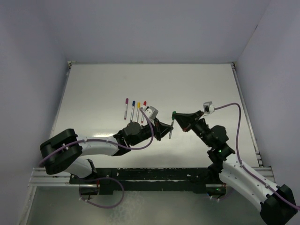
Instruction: Insert the pens into the pen caps
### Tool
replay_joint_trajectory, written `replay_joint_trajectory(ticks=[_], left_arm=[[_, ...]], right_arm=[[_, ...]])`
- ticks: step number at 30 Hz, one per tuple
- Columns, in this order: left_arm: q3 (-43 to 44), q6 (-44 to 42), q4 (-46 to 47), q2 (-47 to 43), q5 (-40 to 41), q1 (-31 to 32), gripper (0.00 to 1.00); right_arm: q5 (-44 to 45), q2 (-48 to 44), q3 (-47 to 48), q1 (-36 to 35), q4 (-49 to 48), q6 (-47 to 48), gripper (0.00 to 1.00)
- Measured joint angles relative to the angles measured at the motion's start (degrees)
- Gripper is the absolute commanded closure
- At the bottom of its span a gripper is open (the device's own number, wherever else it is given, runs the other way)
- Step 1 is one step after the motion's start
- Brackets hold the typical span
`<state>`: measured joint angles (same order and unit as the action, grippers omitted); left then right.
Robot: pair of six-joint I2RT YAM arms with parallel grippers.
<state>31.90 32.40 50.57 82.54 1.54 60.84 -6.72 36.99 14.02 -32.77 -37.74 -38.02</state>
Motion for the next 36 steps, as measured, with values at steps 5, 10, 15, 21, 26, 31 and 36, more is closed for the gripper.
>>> replay_joint_trajectory(ticks=[5, 10, 15, 21, 26, 31, 36], left_arm=[[0.00, 0.20, 0.28, 0.00, 0.85, 0.33, 1.00], [0.00, 0.92, 1.18, 0.00, 1.97, 0.59, 1.00], [0.00, 0.76, 0.76, 0.00, 2.49, 0.70, 1.00], [0.00, -0.09, 0.24, 0.00, 2.89, -0.07, 1.00], [0.00, -1.14, -1.27, -0.07, 2.69, -0.57, 1.00], [0.00, -2.08, -2.62, -0.07, 2.75, -0.98, 1.00], [0.02, -2.32, -2.89, -0.04, 3.04, -1.42, 1.00]], right_arm=[[-0.39, -0.24, -0.24, 0.02, 0.20, -0.02, 1.00], [-0.35, -0.26, -0.24, -0.02, 0.13, -0.22, 1.00], [-0.02, 0.42, 0.04, -0.35, 1.18, -0.11, 1.00], [1.66, 2.64, 1.25, -1.31, 2.03, 0.11, 1.00], [2.95, 3.17, 1.57, -2.03, 3.67, 0.52, 1.00], [4.24, 4.68, 2.36, -2.95, 5.01, 1.14, 1.00], [5.27, 6.93, 3.93, -4.15, 5.60, 2.29, 1.00]])
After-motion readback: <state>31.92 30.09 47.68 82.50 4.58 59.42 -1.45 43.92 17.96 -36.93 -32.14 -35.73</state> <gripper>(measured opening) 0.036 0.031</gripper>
